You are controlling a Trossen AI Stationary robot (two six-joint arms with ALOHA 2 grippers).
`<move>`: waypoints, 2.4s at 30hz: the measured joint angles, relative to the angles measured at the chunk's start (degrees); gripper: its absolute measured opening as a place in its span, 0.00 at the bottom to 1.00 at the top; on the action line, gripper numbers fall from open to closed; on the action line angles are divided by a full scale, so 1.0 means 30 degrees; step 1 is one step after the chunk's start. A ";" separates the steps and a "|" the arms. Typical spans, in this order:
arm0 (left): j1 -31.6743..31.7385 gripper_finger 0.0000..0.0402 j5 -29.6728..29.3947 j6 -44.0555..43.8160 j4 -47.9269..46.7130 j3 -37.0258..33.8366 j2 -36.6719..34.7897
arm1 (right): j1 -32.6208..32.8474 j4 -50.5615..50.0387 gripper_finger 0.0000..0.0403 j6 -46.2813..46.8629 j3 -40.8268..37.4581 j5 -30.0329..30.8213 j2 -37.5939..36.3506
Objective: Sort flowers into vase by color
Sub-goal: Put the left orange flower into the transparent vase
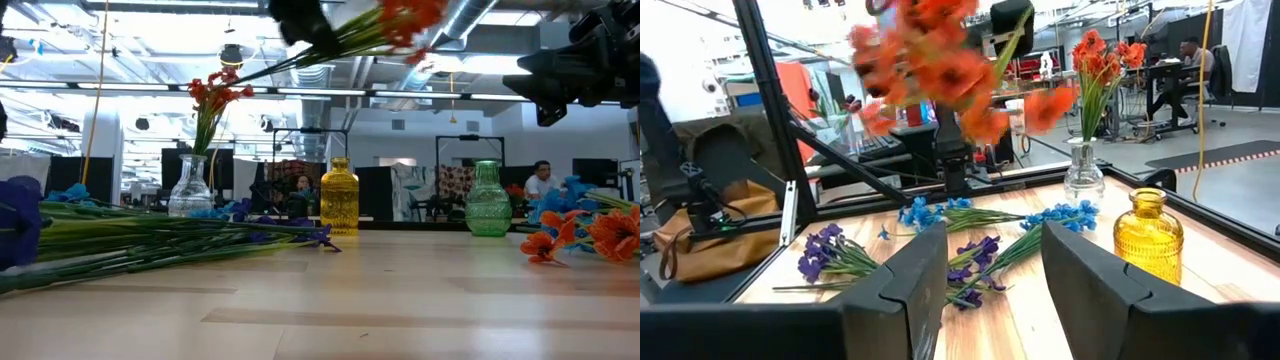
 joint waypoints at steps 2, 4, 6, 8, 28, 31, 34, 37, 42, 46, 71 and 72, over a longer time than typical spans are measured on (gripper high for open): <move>0.0000 0.01 -0.0815 -0.0712 0.2175 -0.2773 -0.1983 | 0.0000 0.0006 0.47 0.0000 0.0000 0.0000 -0.0007; -0.0007 0.01 -0.1794 -0.1215 0.4713 -0.5441 -0.4104 | 0.0000 -0.0007 0.47 0.0000 0.0000 0.0000 -0.0001; -0.0013 0.01 -0.3102 -0.1387 0.7233 -0.8012 -0.6165 | 0.0000 -0.0008 0.47 0.0007 0.0000 0.0000 -0.0004; -0.0007 0.01 -0.4681 -0.1257 1.0118 -1.0594 -0.8250 | 0.0000 -0.0011 0.47 0.0007 0.0000 0.0000 -0.0007; 0.2051 0.01 -0.9848 0.7824 3.1725 -2.3457 -1.5464 | -0.0007 0.0138 0.47 0.0015 0.0000 0.0007 0.0000; 0.3556 0.01 -0.8119 0.7677 3.2931 -2.3914 -1.5461 | -0.0007 0.0145 0.47 0.0015 0.0000 0.0007 -0.0001; 0.4993 0.01 -0.6779 0.7323 3.3078 -2.3983 -1.5454 | -0.0007 0.0145 0.47 0.0007 0.0000 0.0007 0.0000; 0.6204 0.01 -0.5580 0.7115 3.3085 -2.3983 -1.5454 | -0.0007 0.0145 0.47 0.0007 0.0000 0.0007 -0.0006; 0.8046 0.01 -0.3810 0.6174 3.3070 -2.3984 -1.5314 | -0.0007 0.0145 0.47 0.0000 0.0000 0.0015 -0.0003; 0.9245 0.01 -0.2808 0.5437 3.3062 -2.3991 -1.4804 | -0.0007 0.0145 0.47 0.0000 0.0000 0.0015 -0.0001; 1.0987 0.01 -0.2335 0.3931 3.4375 -2.3987 -1.0288 | -0.0009 0.0138 0.47 0.0006 0.0000 0.0022 -0.0006; 1.0987 0.01 -0.2342 0.3943 3.4352 -2.3983 -1.0294 | -0.0007 0.0138 0.47 0.0000 0.0000 0.0022 -0.0004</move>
